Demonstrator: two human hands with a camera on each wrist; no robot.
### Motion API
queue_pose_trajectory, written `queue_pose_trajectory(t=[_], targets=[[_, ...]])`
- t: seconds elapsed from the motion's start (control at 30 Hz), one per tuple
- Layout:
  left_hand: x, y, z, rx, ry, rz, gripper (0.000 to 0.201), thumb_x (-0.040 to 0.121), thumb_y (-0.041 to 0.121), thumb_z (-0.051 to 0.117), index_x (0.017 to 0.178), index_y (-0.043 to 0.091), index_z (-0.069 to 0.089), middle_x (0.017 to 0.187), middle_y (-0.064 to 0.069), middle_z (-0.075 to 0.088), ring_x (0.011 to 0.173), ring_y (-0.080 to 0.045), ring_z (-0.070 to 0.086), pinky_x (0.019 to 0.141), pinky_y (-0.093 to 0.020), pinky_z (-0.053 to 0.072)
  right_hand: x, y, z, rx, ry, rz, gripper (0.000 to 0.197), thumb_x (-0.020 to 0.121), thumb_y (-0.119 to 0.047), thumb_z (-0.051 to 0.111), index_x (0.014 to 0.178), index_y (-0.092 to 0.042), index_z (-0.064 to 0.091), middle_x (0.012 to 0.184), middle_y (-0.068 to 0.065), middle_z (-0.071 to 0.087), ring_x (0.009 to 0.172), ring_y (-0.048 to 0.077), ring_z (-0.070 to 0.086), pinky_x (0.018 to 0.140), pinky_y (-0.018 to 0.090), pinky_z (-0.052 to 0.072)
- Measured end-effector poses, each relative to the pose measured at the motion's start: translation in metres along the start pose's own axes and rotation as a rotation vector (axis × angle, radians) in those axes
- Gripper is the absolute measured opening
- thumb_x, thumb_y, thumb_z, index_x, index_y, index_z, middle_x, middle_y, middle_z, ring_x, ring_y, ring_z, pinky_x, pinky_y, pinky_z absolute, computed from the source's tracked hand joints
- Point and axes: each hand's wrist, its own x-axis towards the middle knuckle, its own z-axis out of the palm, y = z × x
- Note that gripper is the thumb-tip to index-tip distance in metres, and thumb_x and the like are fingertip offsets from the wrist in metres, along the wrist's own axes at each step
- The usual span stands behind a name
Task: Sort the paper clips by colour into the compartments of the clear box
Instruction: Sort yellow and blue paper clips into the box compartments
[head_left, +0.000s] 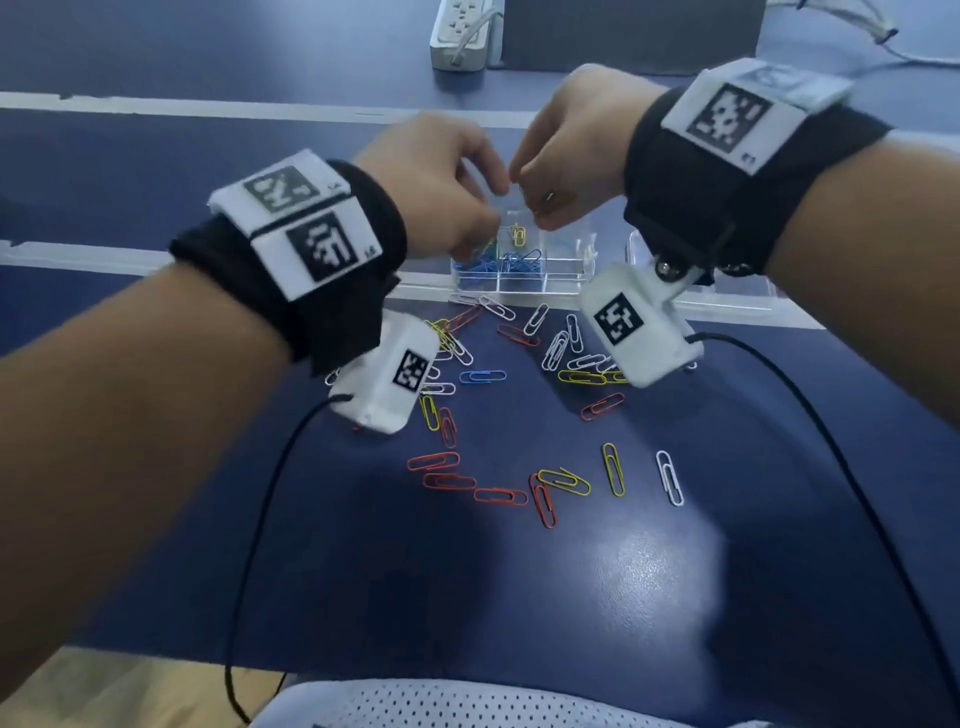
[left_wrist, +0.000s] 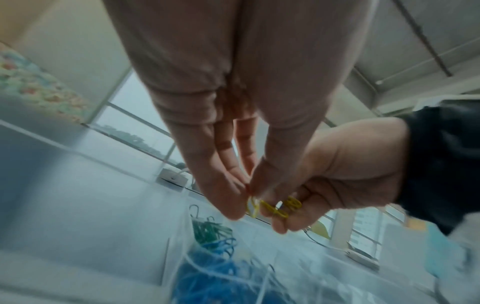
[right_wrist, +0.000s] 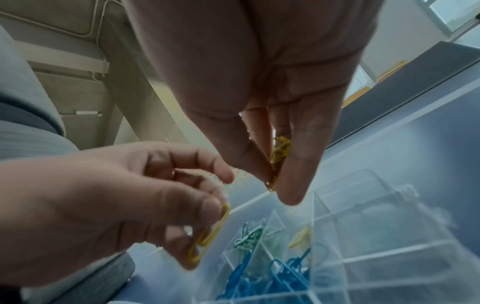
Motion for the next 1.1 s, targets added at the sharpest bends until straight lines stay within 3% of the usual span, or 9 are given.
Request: queue_pose_trajectory(t=[0.13, 0.27, 0.43, 0.57, 0.77, 0.87, 0.93, 1.03, 1.1], targets=[[0.019, 0.003, 0.001, -0.102, 0.074, -0.080, 0.024, 0.071, 0.001, 0.064, 0.077, 0.024, 0.058, 0.088, -0.016, 0.071, 0.070, -0.028, 0.071, 0.076, -0.045, 0.059, 0.004, -0.001, 0.001, 0.092, -0.083, 0.026, 0.031, 0.075, -0.011, 0.067, 0.106, -0.013, 0.069, 0.089, 0.004, 0.072, 0.073, 0.015, 0.069, 0.079, 0.031, 0.058], [0.026, 0.009, 0.002, -0.131, 0.083, -0.119, 0.029, 0.068, -0.001, 0.068, 0.078, 0.023, 0.057, 0.094, -0.021, 0.070, 0.074, -0.031, 0.071, 0.071, -0.049, 0.060, 0.004, 0.000, 0.001, 0.139, -0.075, 0.045, 0.031, 0.083, -0.014, 0.061, 0.113, -0.011, 0.063, 0.097, 0.006, 0.072, 0.081, 0.018, 0.070, 0.080, 0.032, 0.058], [0.024, 0.013, 0.008, -0.221, 0.057, -0.131, 0.027, 0.080, -0.003, 0.062, 0.101, 0.012, 0.055, 0.103, -0.026, 0.068, 0.087, -0.032, 0.071, 0.078, -0.041, 0.059, 0.004, 0.003, -0.002, 0.269, -0.096, 0.050, 0.033, 0.085, -0.016, 0.052, 0.116, -0.012, 0.061, 0.097, 0.007, 0.064, 0.075, 0.020, 0.066, 0.073, 0.030, 0.059], [0.020, 0.011, 0.007, -0.221, 0.083, -0.117, 0.021, 0.080, 0.000, 0.062, 0.094, 0.015, 0.056, 0.104, -0.025, 0.067, 0.081, -0.029, 0.071, 0.077, -0.040, 0.060, 0.002, 0.004, -0.001, 0.287, -0.094, 0.025, 0.033, 0.087, -0.014, 0.050, 0.117, -0.012, 0.060, 0.096, 0.006, 0.064, 0.074, 0.019, 0.066, 0.072, 0.030, 0.060], [0.011, 0.007, 0.006, -0.131, 0.062, -0.077, 0.017, 0.083, 0.011, 0.063, 0.099, 0.014, 0.059, 0.075, -0.009, 0.062, 0.069, -0.023, 0.064, 0.075, -0.042, 0.060, -0.004, 0.012, 0.000, 0.363, -0.109, -0.011, 0.038, 0.088, -0.007, 0.046, 0.123, -0.015, 0.057, 0.097, 0.007, 0.067, 0.080, 0.018, 0.067, 0.076, 0.031, 0.060], [0.005, 0.002, 0.007, -0.055, 0.025, -0.050, 0.016, 0.083, 0.015, 0.064, 0.099, 0.014, 0.061, 0.073, -0.009, 0.062, 0.069, -0.022, 0.062, 0.073, -0.043, 0.060, -0.008, 0.014, 0.000, 0.483, -0.160, -0.009, 0.039, 0.092, -0.001, 0.047, 0.128, -0.015, 0.052, 0.080, 0.003, 0.065, 0.085, 0.019, 0.068, 0.069, 0.024, 0.060], [0.001, 0.000, 0.006, -0.005, 0.010, -0.028, 0.012, 0.083, 0.018, 0.063, 0.095, 0.015, 0.063, 0.073, -0.008, 0.063, 0.068, -0.021, 0.062, 0.072, -0.044, 0.060, -0.010, 0.016, 0.000, 0.531, -0.163, -0.013, 0.039, 0.092, 0.001, 0.045, 0.128, -0.014, 0.052, 0.082, 0.005, 0.066, 0.087, 0.019, 0.068, 0.068, 0.024, 0.059], [-0.006, -0.003, 0.002, 0.076, -0.017, 0.007, 0.003, 0.083, 0.021, 0.063, 0.085, 0.019, 0.064, 0.063, -0.001, 0.061, 0.063, -0.023, 0.061, 0.070, -0.044, 0.060, -0.016, 0.025, -0.005, 0.447, -0.102, -0.041, 0.036, 0.090, -0.001, 0.042, 0.118, -0.016, 0.058, 0.092, 0.009, 0.069, 0.084, 0.020, 0.069, 0.074, 0.031, 0.060], [-0.011, -0.005, -0.002, 0.154, -0.047, 0.032, 0.005, 0.082, 0.025, 0.064, 0.079, 0.021, 0.065, 0.056, 0.004, 0.060, 0.057, -0.022, 0.060, 0.066, -0.039, 0.058, -0.023, 0.034, -0.011, 0.288, -0.056, -0.066, 0.031, 0.086, -0.004, 0.043, 0.104, -0.018, 0.064, 0.086, 0.007, 0.070, 0.072, 0.018, 0.068, 0.072, 0.032, 0.059]])
